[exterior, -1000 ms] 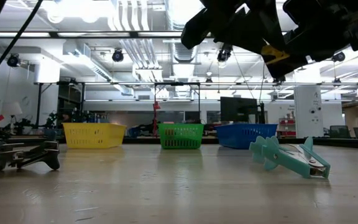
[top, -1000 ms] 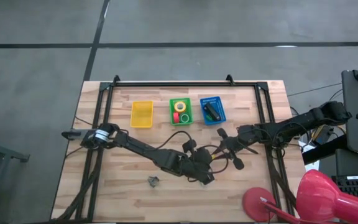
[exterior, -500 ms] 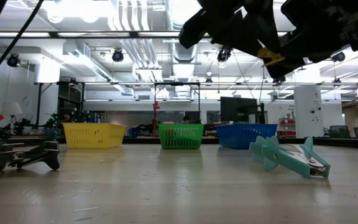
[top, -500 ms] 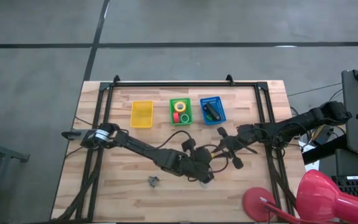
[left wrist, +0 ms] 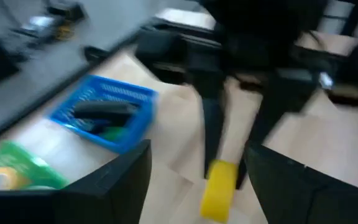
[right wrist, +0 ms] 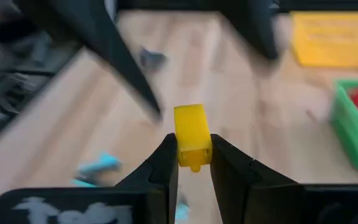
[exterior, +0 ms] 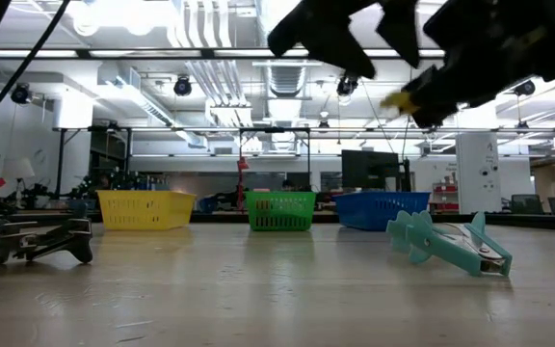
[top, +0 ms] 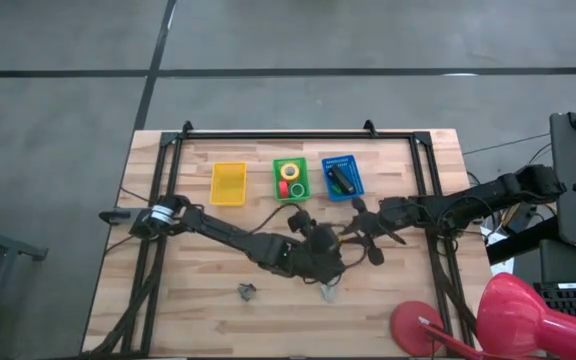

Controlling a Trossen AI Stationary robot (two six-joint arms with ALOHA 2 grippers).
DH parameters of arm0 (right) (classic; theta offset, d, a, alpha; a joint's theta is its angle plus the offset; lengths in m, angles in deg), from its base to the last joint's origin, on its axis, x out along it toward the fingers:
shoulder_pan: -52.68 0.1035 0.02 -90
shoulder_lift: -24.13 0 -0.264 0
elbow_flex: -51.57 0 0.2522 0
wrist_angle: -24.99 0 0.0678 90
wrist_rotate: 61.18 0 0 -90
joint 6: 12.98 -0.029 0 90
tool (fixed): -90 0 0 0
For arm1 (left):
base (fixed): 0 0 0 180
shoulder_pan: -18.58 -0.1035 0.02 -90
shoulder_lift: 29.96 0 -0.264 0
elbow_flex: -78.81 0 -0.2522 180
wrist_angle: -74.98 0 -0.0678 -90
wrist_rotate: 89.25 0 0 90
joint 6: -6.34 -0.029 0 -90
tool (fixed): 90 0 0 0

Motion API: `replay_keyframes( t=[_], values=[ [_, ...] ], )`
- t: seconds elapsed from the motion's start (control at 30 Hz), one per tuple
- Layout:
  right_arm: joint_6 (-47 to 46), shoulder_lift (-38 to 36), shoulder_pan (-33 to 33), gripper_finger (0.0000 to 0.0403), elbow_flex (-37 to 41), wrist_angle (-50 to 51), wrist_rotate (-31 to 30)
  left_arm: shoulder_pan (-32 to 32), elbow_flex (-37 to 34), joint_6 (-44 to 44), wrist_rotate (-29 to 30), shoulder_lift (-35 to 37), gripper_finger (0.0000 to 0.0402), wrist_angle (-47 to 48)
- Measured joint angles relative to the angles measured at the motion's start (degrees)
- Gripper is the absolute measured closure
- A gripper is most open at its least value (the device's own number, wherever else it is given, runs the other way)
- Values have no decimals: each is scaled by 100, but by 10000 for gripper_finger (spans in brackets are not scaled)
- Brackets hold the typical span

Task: Pick and place Stapler, Stapler remover, tape
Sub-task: Put the small yellow stapler into the blue bin

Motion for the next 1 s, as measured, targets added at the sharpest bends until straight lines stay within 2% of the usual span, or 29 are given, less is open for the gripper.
replay_keyframes(
  t=[0.2, 0.43, 0.7, 1.0],
  values=[
    [-244, -14, -355, 335, -9, 246, -895, 75, -14, -16, 271, -2, 142, 144],
    [-559, -14, -856, 335, -9, 292, -1313, 138, -13, -23, 444, 0, 142, 150],
    [-868, -16, -1611, 335, -9, 565, -2567, 174, -13, -1, 424, -2, 142, 162],
    [-1006, 373, -2323, 326, -9, 576, -2436, 190, -15, 10, 424, -2, 142, 172]
  ],
)
